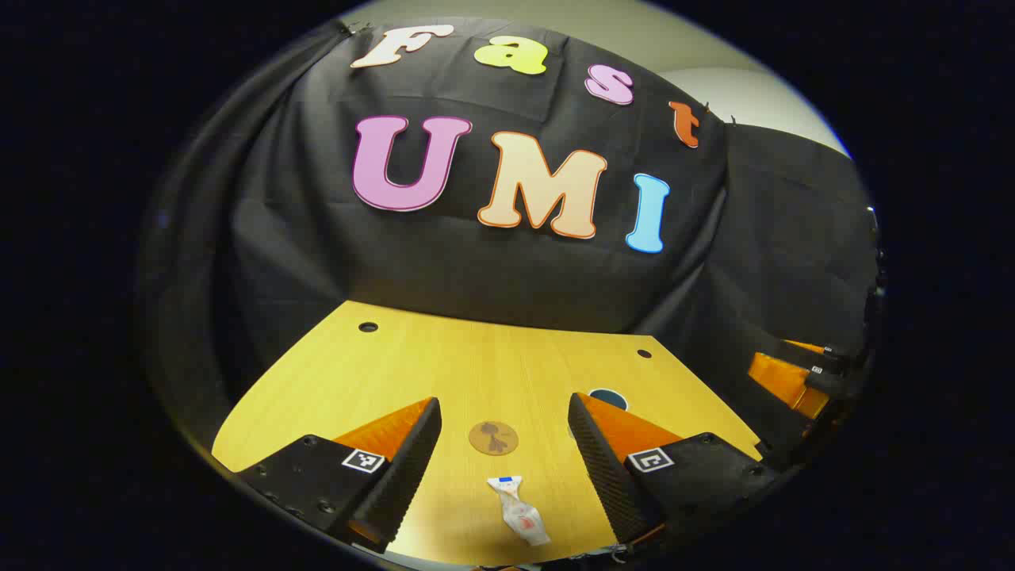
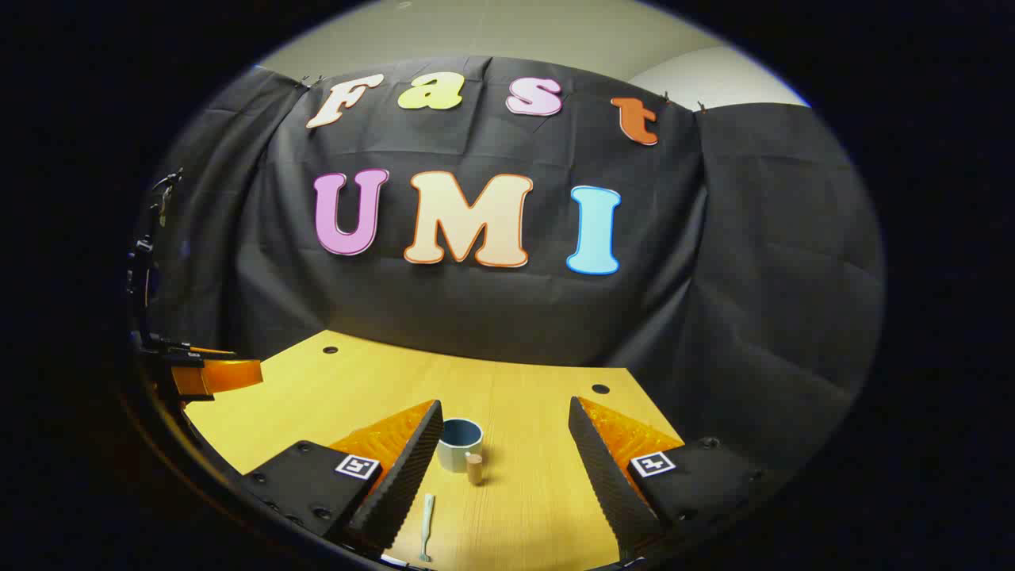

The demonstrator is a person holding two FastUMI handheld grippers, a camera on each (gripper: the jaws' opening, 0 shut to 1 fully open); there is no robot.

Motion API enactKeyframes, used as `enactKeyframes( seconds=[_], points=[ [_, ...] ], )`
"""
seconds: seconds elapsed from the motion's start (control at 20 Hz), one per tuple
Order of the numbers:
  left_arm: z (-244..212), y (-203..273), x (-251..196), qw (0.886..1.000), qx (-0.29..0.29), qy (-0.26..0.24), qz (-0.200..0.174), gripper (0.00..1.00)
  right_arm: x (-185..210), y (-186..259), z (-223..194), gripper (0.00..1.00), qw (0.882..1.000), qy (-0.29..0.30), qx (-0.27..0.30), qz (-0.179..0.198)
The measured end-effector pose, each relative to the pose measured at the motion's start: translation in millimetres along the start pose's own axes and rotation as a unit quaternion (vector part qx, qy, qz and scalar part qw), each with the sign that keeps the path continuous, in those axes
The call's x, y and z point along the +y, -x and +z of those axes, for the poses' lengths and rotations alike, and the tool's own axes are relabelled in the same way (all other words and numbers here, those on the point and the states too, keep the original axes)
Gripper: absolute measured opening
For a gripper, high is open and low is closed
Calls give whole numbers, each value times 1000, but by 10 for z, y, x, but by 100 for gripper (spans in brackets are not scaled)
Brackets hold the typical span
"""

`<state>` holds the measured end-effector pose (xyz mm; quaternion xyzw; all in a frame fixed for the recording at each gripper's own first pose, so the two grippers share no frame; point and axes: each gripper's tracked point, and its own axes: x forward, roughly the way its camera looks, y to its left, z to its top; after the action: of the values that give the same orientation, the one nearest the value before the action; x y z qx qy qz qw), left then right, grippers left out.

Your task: Put the toothbrush and toothpaste on the desktop into the cup, then pick up the cup and place it on the coaster on the desktop.

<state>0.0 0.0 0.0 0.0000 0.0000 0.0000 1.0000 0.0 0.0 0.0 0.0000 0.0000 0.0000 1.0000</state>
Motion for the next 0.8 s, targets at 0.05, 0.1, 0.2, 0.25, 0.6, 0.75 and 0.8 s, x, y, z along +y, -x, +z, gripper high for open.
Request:
enactKeyframes(
  seconds=[0.05,0.1,0.2,0.25,0.6,0.75,0.8],
  points=[
    [-45,-28,-14,1000,9,-1,8,95,12,-24,-64,99,1000,-2,6,9],
    [-85,-40,-35,1000,13,-2,12,95,19,-48,-120,99,1000,-4,11,16],
    [-136,-66,-92,1000,23,-3,17,95,16,-101,-237,99,999,-16,26,26],
    [-166,-74,-130,999,28,-4,18,95,24,-117,-279,99,999,-23,32,34],
    [-392,-146,-326,998,63,0,16,95,-83,-222,-657,99,995,-29,79,50],
    [-507,-190,-425,996,87,12,10,95,-190,-231,-765,99,994,-28,93,42],
    [-540,-206,-441,995,93,19,10,95,-249,-213,-825,99,994,-25,98,40]
  ],
)
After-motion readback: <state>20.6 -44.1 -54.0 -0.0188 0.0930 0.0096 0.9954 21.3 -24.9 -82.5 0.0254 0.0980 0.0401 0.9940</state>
